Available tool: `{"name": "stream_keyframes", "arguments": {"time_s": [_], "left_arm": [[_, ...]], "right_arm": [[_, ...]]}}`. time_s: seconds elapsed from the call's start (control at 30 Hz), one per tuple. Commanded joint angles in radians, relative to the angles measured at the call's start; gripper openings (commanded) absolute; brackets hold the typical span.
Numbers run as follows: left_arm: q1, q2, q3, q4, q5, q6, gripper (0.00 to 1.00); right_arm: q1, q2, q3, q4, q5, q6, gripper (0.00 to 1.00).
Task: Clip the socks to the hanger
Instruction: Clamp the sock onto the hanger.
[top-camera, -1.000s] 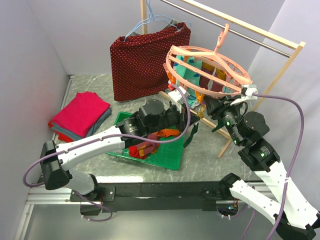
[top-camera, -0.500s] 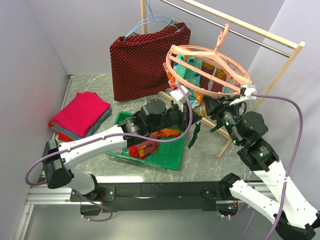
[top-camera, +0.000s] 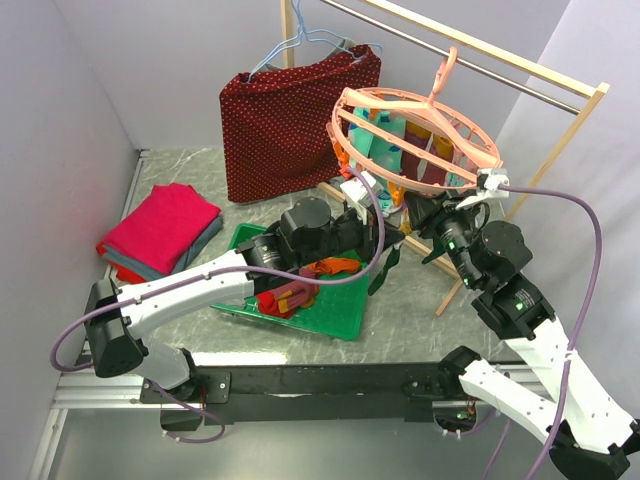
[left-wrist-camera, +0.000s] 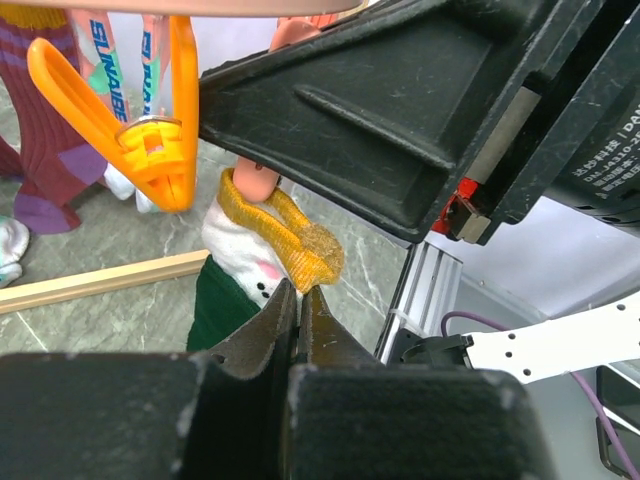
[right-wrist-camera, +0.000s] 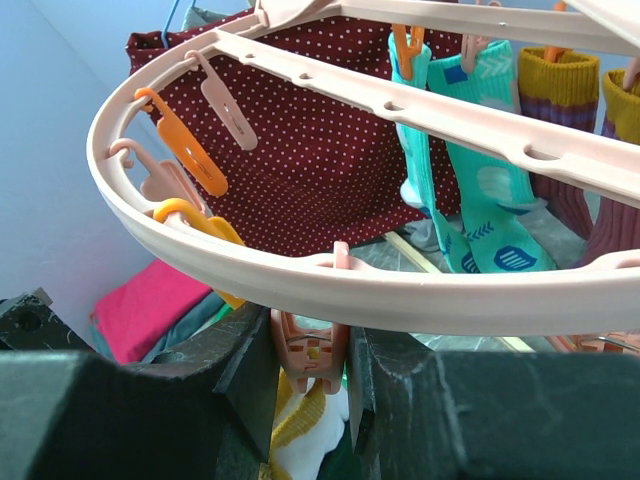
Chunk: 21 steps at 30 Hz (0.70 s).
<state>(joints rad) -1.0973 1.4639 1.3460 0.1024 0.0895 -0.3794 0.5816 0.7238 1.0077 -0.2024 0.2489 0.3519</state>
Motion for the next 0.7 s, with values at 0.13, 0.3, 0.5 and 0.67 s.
{"name": "stream_keyframes", "arguments": {"time_s": [0.13, 0.3, 0.5, 0.67], "left_arm": [[-0.001, -0.022, 0.074, 0.06, 0.006, 0.03, 0.01], [-0.001, -0.011, 0.094, 0.059, -0.011, 0.051, 0.01], [-0.001, 0.018, 0.105, 0.063, 0.007, 0.04, 0.02], [-0.001, 0.038, 0.102, 0.056, 0.006, 0.043, 0.02]], "right_arm": [[-0.006, 0.009, -0.003, 0.018, 0.001, 0.015, 0.0], [-0.006, 0.008, 0.0, 0.015, 0.001, 0.018, 0.0], [-0.006, 0.006, 0.009, 0.006, -0.005, 0.024, 0.06], [-0.006, -0.004, 0.025, -0.003, 0.001, 0.021, 0.37]]}}
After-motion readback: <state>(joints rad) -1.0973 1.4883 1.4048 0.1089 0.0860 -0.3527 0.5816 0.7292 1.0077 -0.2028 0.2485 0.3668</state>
